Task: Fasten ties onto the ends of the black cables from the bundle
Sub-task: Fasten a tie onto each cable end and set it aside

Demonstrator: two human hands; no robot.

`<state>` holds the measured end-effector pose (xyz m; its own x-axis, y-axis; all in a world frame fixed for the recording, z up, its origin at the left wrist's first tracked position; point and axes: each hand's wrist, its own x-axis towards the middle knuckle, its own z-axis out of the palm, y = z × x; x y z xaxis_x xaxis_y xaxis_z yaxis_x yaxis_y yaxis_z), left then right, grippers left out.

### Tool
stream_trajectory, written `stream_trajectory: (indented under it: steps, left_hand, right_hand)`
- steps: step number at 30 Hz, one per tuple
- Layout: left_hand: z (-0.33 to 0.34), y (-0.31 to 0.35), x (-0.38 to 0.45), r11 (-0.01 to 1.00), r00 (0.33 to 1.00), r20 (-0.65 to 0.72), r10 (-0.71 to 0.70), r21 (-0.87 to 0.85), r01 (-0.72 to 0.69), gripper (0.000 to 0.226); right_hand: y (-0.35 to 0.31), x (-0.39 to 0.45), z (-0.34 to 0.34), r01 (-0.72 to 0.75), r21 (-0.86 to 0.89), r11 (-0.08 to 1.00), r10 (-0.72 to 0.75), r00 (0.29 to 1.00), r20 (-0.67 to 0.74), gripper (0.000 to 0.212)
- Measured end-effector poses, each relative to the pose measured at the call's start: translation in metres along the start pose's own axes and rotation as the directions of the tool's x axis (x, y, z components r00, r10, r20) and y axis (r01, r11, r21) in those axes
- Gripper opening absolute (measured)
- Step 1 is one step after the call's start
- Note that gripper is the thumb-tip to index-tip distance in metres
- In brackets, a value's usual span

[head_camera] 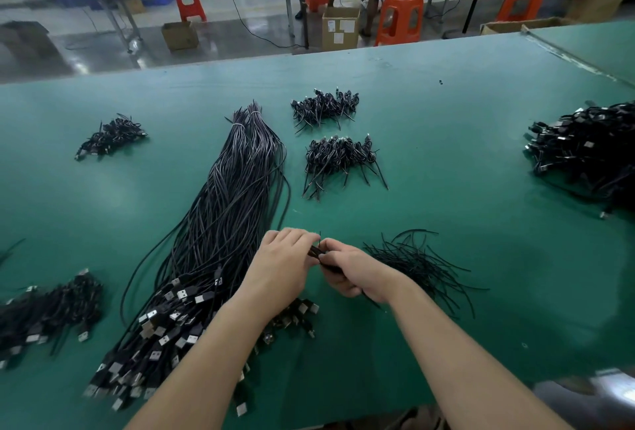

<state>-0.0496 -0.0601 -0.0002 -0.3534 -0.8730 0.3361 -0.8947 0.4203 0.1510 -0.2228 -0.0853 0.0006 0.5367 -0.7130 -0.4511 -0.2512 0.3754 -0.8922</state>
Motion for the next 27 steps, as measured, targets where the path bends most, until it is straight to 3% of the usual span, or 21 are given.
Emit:
stream_trajectory:
  steps: [3, 9, 14, 20, 27]
  left_hand:
    - [-0.006, -0.002, -0.001, 0.990, 0.995, -0.007, -0.098, -0.105, 0.097, 0.016]
    - [-0.019, 0.005, 0.005, 0.903, 0.949, 0.004, -0.315, -0.306, 0.301, 0.006]
    - [-0.032, 0.009, 0.006, 0.716, 0.879, 0.105, -0.464, -0.540, 0.442, 0.010]
    - [-0.047, 0.012, 0.009, 0.552, 0.820, 0.221, -0.527, -0.645, 0.529, 0.010]
    - [-0.059, 0.015, 0.006, 0.510, 0.811, 0.240, -0.533, -0.674, 0.534, 0.010]
  right_hand:
    - [-0.005, -0.003, 0.001, 0.062, -0.044, 0.997, -0.061, 0.998, 0.007, 0.009]
    - [-0.009, -0.006, 0.013, 0.261, -0.101, 0.960, -0.275, 0.948, -0.159, 0.012]
    - [-0.010, -0.012, 0.016, 0.382, -0.227, 0.896, -0.429, 0.877, -0.217, 0.014]
    - [-0.015, -0.026, 0.018, 0.424, -0.421, 0.802, -0.535, 0.823, -0.189, 0.013]
    - [-0.017, -0.032, 0.018, 0.433, -0.577, 0.693, -0.621, 0.765, -0.171, 0.006]
